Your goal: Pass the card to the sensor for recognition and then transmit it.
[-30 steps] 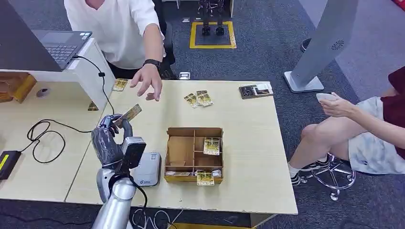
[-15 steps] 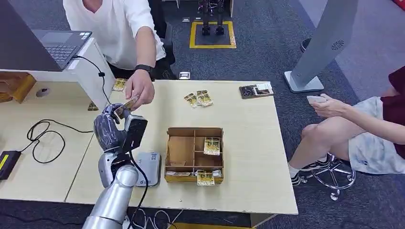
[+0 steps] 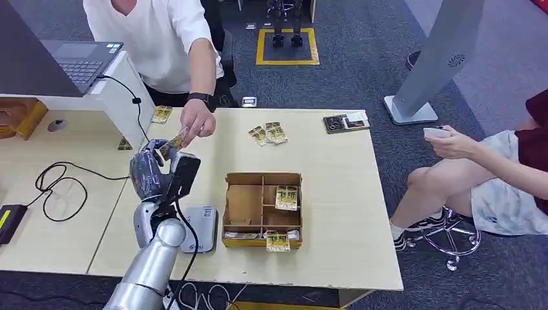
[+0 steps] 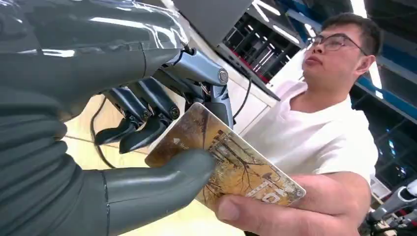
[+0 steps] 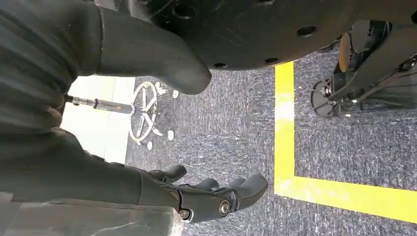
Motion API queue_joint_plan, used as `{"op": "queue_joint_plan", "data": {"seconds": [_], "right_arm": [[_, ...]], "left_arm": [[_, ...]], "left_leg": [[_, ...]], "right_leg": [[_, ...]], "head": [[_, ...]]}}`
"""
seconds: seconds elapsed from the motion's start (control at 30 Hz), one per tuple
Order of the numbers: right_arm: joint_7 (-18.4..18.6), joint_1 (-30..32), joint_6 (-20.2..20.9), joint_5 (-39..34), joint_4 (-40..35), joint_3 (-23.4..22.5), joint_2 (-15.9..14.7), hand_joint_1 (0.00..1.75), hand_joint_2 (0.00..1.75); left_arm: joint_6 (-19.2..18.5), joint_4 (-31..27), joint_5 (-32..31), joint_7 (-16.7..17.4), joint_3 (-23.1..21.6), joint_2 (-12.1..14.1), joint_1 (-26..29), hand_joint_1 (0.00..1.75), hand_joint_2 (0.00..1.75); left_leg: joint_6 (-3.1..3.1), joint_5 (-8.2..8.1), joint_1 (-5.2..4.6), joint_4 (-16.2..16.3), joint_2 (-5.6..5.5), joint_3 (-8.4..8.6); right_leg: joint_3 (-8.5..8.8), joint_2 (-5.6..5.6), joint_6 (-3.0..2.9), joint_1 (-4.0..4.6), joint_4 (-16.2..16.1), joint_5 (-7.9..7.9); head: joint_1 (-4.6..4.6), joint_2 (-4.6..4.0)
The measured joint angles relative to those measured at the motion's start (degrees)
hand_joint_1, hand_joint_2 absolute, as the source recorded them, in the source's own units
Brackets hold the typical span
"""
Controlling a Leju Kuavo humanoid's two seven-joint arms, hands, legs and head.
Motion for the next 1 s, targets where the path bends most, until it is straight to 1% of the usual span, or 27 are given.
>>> {"op": "queue_joint_plan", "data": {"seconds": [0.03, 0.1, 0.23, 0.37, 0.5, 0.7, 0.9, 1.0], "right_arm": [[0.0, 0.0, 0.0, 0.0, 0.0, 0.0, 0.0, 0.00, 1.75], [0.0, 0.0, 0.0, 0.0, 0.0, 0.0, 0.0, 0.00, 1.75], [0.0, 0.0, 0.0, 0.0, 0.0, 0.0, 0.0, 0.00, 1.75], [-0.1, 0.0, 0.0, 0.0, 0.0, 0.0, 0.0, 0.00, 1.75], [-0.2, 0.1, 0.0, 0.0, 0.0, 0.0, 0.0, 0.00, 1.75], [-0.7, 0.1, 0.0, 0.0, 0.0, 0.0, 0.0, 0.00, 1.75], [-1.0, 0.3, -0.1, 0.0, 0.0, -0.4, 0.0, 0.00, 1.75], [-1.0, 0.3, -0.1, 0.0, 0.0, -0.8, 0.0, 0.00, 1.75]], "left_arm": [[0.0, 0.4, 1.0, -0.1, 0.0, 0.0, -0.3, 0.00, 1.75], [0.0, 1.4, 3.1, -0.4, -0.5, 0.1, -0.7, 0.00, 1.75], [0.0, 2.2, 3.6, -0.8, -0.9, 0.2, -0.9, 0.00, 1.75], [0.0, 2.4, 5.4, -1.5, -1.4, 0.5, -1.0, 0.00, 1.75], [0.0, 2.3, 8.2, -1.2, -3.3, 1.4, -0.5, 0.00, 1.75], [0.0, 0.2, 10.9, -0.2, -6.3, 2.8, 1.1, 0.00, 1.75], [0.0, -4.9, 14.6, -0.2, -9.7, 4.7, 4.3, 0.00, 1.75], [0.0, -7.3, 15.3, -0.3, -11.0, 5.5, 5.6, 0.00, 1.75]], "left_leg": [[0.00, 0.00, 0.00, 0.0, 0.00, 0.00], [0.00, 0.01, 0.00, 0.0, 0.00, 0.00], [-0.01, 0.01, 0.00, 0.0, 0.00, 0.00], [-0.01, 0.01, 0.00, 0.0, 0.00, 0.00], [-0.01, 0.01, 0.00, 0.0, -0.01, -0.02], [-0.01, 0.01, 0.00, 0.0, -0.01, -0.03], [-0.01, 0.01, 0.00, 0.0, -0.01, -0.03], [0.00, 0.01, 0.00, 0.0, -0.02, -0.03]], "right_leg": [[0.00, 0.00, 0.00, 0.00, 0.0, 0.00], [0.00, 0.00, 0.00, 0.00, 0.0, 0.01], [0.00, 0.00, 0.00, 0.00, 0.0, 0.01], [0.00, 0.00, 0.00, 0.00, 0.0, 0.01], [0.00, -0.01, 0.00, 0.00, 0.0, 0.01], [0.00, -0.01, 0.00, 0.00, 0.0, 0.01], [0.00, -0.01, 0.00, 0.00, 0.0, 0.01], [0.00, -0.02, 0.00, 0.00, 0.0, 0.00]], "head": [[0.02, 0.00], [0.00, 0.00], [0.02, 0.00], [0.00, 0.00], [0.00, 0.00], [0.00, 0.00], [0.00, 0.00], [0.02, 0.00]]}}
